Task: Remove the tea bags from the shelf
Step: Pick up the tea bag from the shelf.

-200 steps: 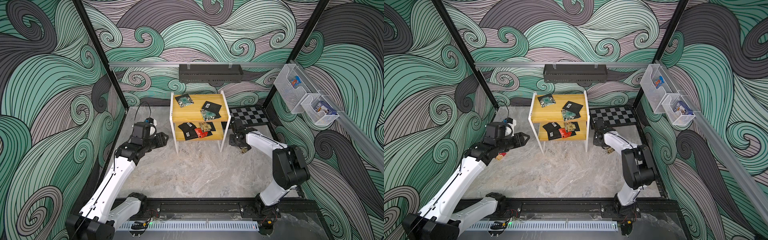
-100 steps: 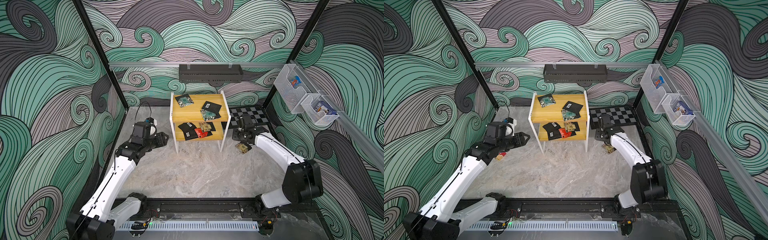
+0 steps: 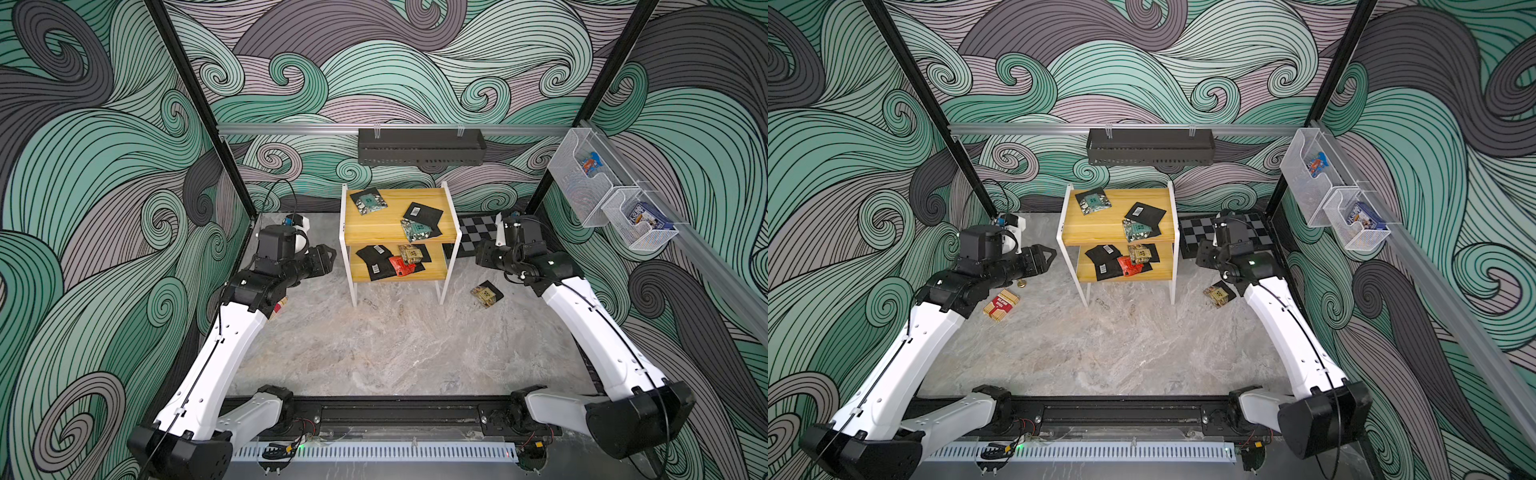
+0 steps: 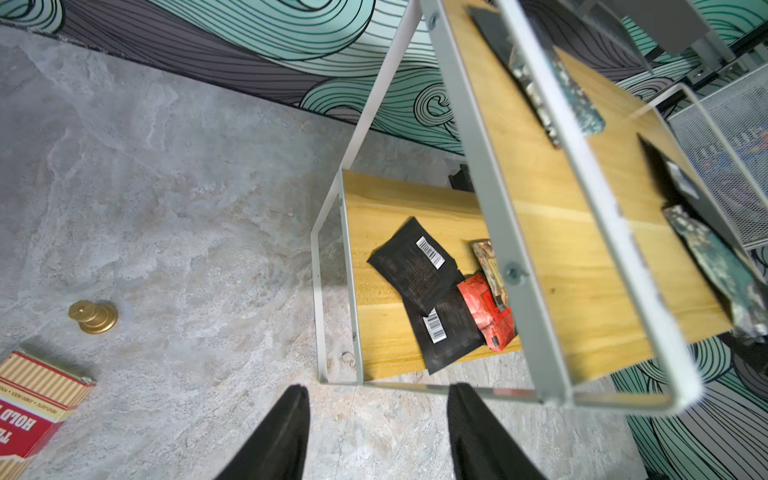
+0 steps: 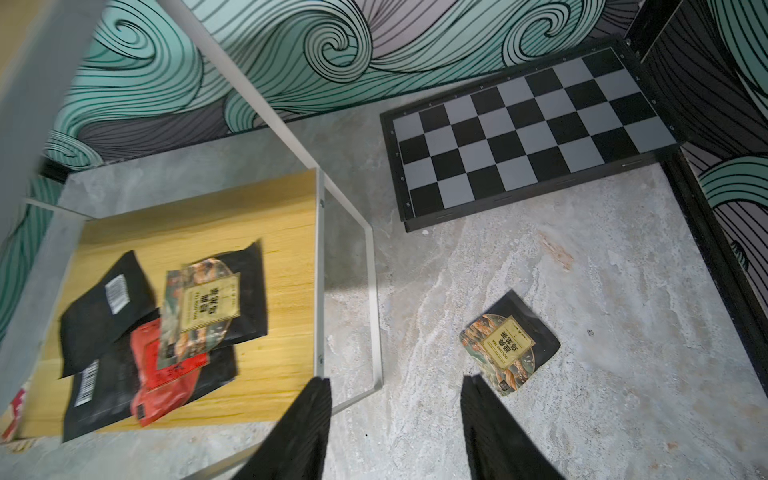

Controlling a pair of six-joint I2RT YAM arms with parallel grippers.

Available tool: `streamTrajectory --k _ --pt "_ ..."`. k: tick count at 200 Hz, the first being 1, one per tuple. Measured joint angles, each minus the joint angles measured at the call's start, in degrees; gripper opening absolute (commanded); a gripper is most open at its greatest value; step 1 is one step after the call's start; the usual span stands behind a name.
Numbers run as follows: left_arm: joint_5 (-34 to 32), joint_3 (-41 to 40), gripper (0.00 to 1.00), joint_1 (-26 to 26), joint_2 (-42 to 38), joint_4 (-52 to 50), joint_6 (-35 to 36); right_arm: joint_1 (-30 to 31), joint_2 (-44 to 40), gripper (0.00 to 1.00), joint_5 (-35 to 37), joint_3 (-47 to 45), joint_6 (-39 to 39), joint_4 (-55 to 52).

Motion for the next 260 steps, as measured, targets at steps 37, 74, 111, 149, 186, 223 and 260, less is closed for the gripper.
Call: streamTrajectory --k 37,74,111,149,186,223,260 --pt "-0.09 5.33 0.59 0.02 1.7 -2.1 0.15 1.2 -2.62 0.65 -3.13 4.7 -3.52 -2.51" --pt "1.22 10.78 0.61 0.15 3.3 -3.28 0.13 6.86 -4.44 0.68 -5.57 9.38 -8.92 -3.23" --pt "5.86 13.66 0.62 0.24 4.42 -3.28 -0.98 12.13 -5.01 0.72 -8.63 11.63 -14.95 -3.76" --pt "11.23 16.17 0.62 0.24 6.56 -3.21 -2.49 18.51 -2.8 0.75 -10.95 14.62 -22.69 -4.0" --pt "15.56 16.11 0.62 0.24 7.67 -3.15 -3.58 22.71 -0.59 0.75 -12.85 13.81 -32.2 -1.66" --pt "18.18 14.99 0.62 0.24 7.65 -2.95 -4.02 23.87 -1.2 0.74 -15.61 7.76 -41.48 4.04" --pt "19.74 13.84 0.61 0.24 7.67 -2.93 -4.26 23.89 -0.31 0.72 -16.22 6.84 -47.21 7.48"
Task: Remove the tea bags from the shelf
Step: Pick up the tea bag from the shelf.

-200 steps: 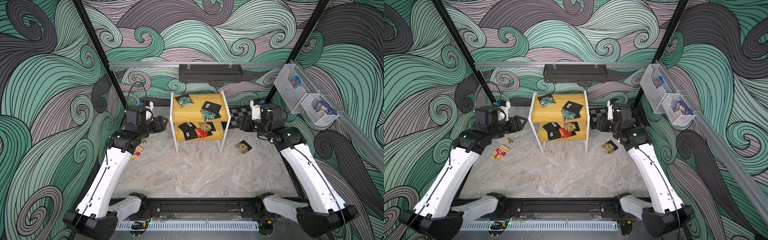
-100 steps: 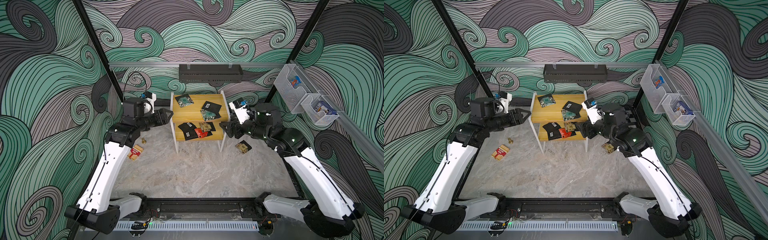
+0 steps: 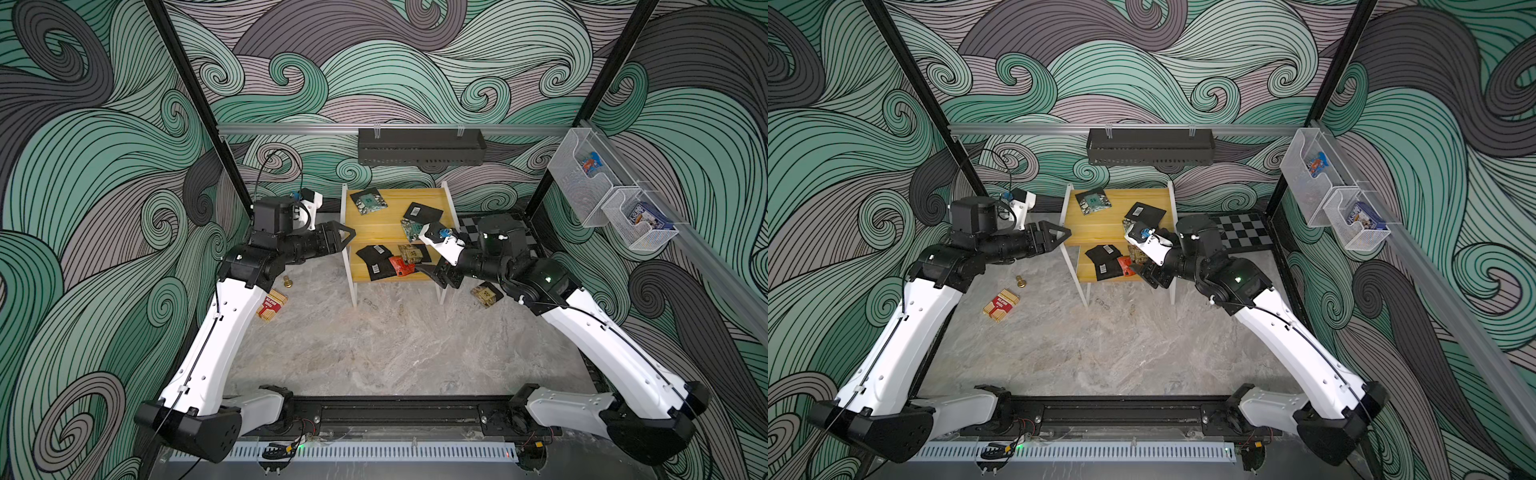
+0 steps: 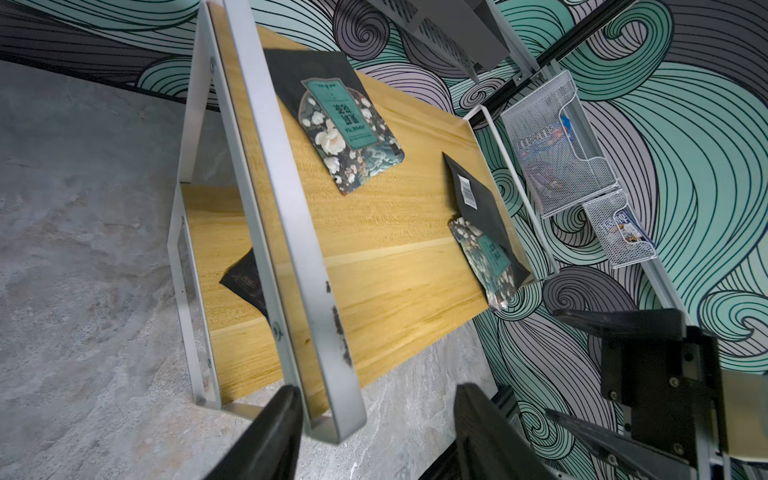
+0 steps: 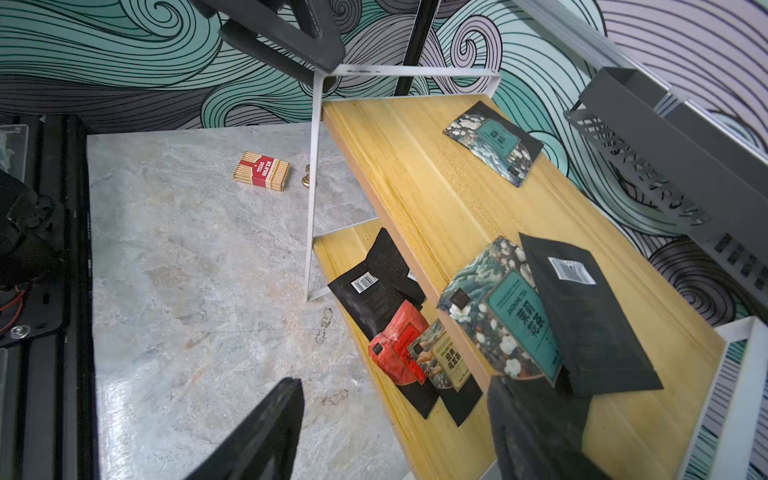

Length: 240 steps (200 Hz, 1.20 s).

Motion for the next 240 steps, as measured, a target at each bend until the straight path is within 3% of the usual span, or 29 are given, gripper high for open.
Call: streamTrajectory --k 88,141,240 --pt "1.33 -2.19 0.61 0.26 -0.02 1.68 -0.83 1.46 5.77 0.7 4.39 0.0 -6.21 6.16" --pt "1.38 -2.67 0.61 0.28 -0.04 1.88 -1.07 1.86 8.39 0.62 8.44 0.02 -8.13 7.28" --pt "1.38 -3.19 0.61 0.28 -0.17 2.1 -1.2 3.96 8.94 0.27 14.19 -1.07 -10.75 11.56"
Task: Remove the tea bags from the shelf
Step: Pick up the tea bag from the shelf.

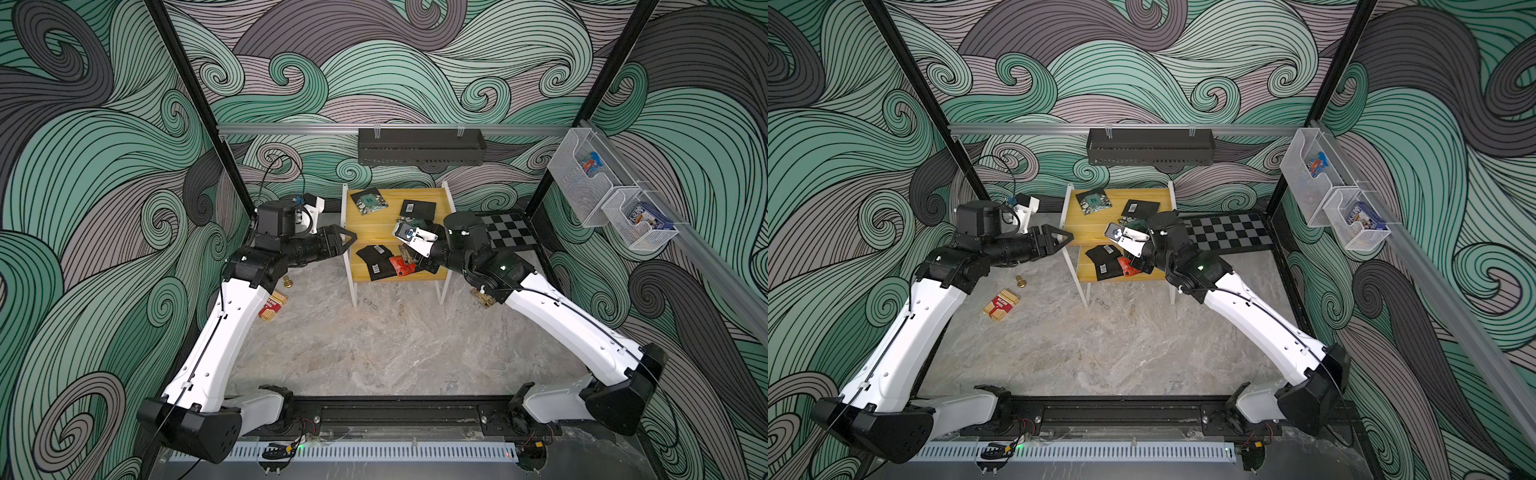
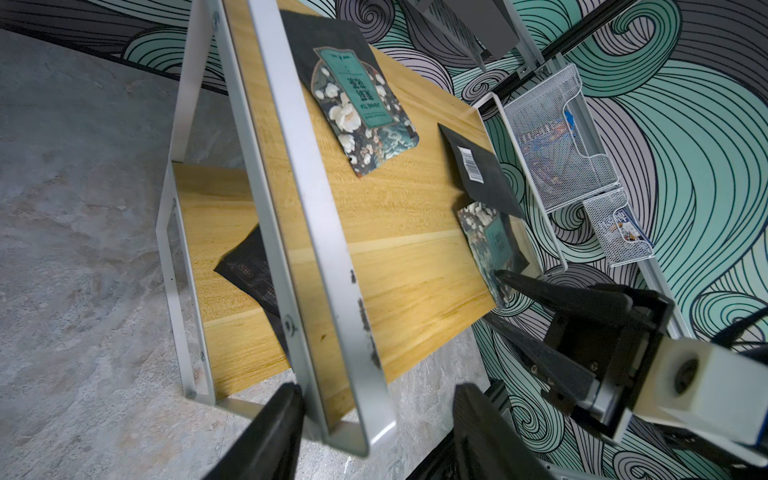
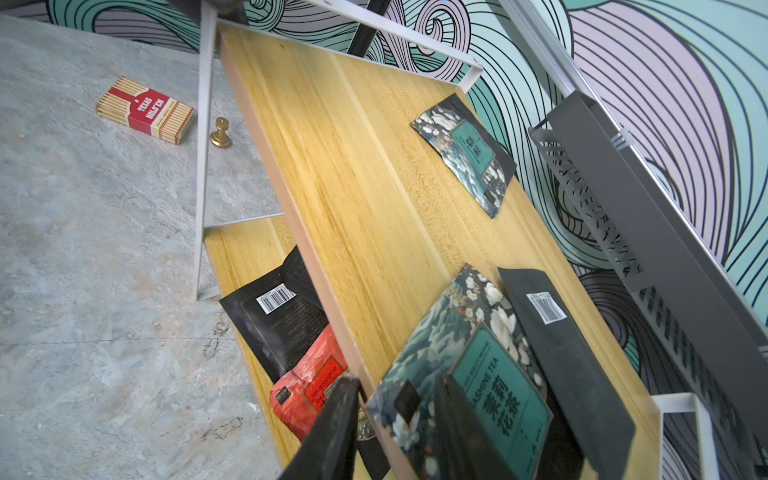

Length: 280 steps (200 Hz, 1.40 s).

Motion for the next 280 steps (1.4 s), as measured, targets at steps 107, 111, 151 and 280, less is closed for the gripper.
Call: streamTrajectory --k 107,111,151,280 --pt "0.02 0.0 0.61 0.02 0.0 0.0 0.0 1.75 -3.32 0.07 1.36 -2.38 -0.37 1.84" --pt "0.02 0.0 0.61 0.02 0.0 0.0 0.0 1.79 -3.54 0.06 1.33 -2.4 -0.24 1.84" --pt "0.02 0.0 0.61 0.02 0.0 0.0 0.0 2.4 -6.23 0.03 0.85 -2.43 0.11 1.92" --pt "-0.17 0.0 0.61 0.02 -0.2 -0.07 0.02 3.78 -15.39 0.02 -0.85 -2.51 4.17 2.14"
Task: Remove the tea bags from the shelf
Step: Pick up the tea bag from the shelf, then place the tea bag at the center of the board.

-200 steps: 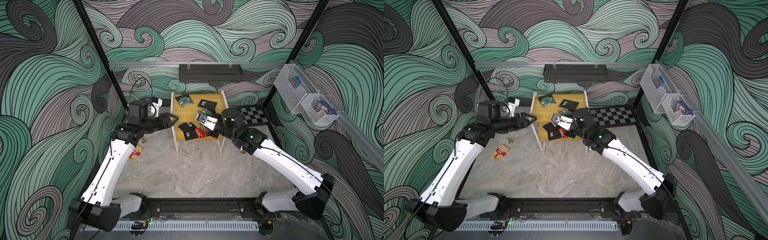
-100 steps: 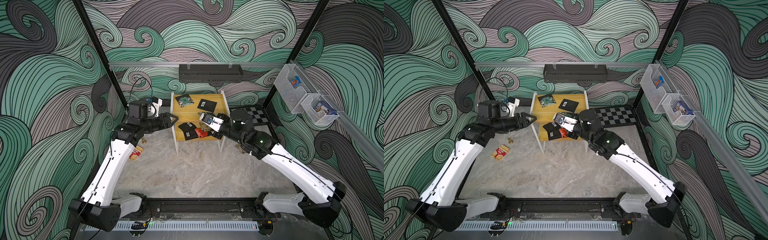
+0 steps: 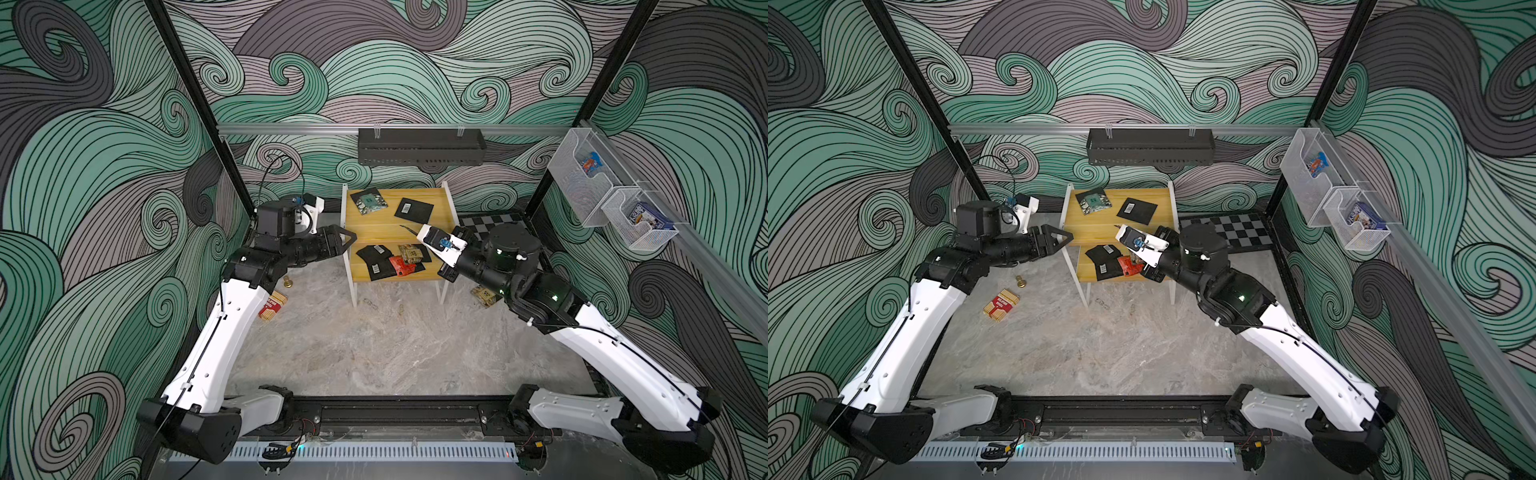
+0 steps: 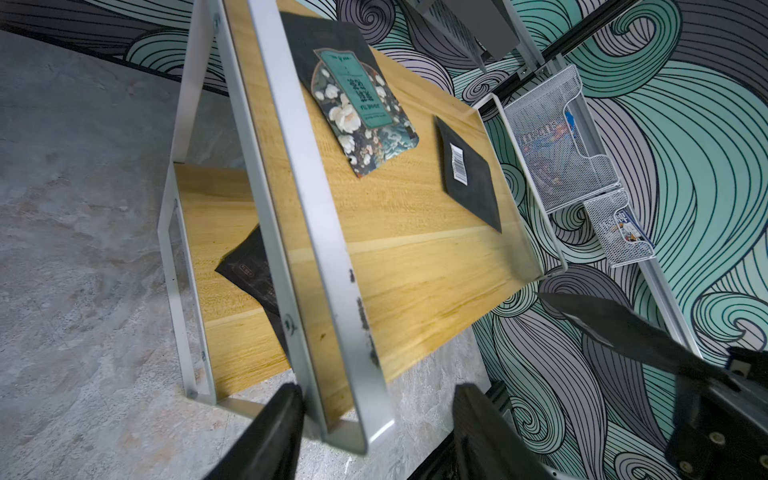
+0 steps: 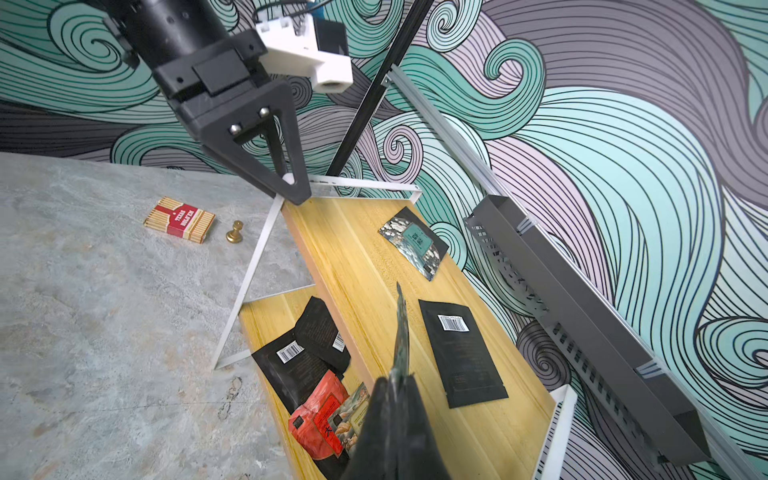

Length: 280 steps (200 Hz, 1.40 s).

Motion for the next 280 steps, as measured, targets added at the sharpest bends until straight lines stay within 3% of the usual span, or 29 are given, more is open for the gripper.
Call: streamTrajectory --k 63,163,217,280 --pt "0.22 -1.18 0.61 -0.11 -1.27 -0.02 0.0 0.24 -5.64 0.04 2.47 -2.58 3.1 -1.92" --pt "0.22 -1.97 0.61 -0.11 -1.36 -0.22 0.11 -0.98 -16.26 0.03 17.4 -14.1 10.95 -5.22" --pt "0.22 -2.49 0.61 -0.11 -1.33 -0.13 0.15 -13.66 -17.2 0.01 19.54 -18.23 20.74 -7.21" --pt "0.22 -4.17 0.61 -0.13 -1.33 -0.15 0.33 -29.64 -9.4 0.0 19.47 -22.67 35.43 -13.53"
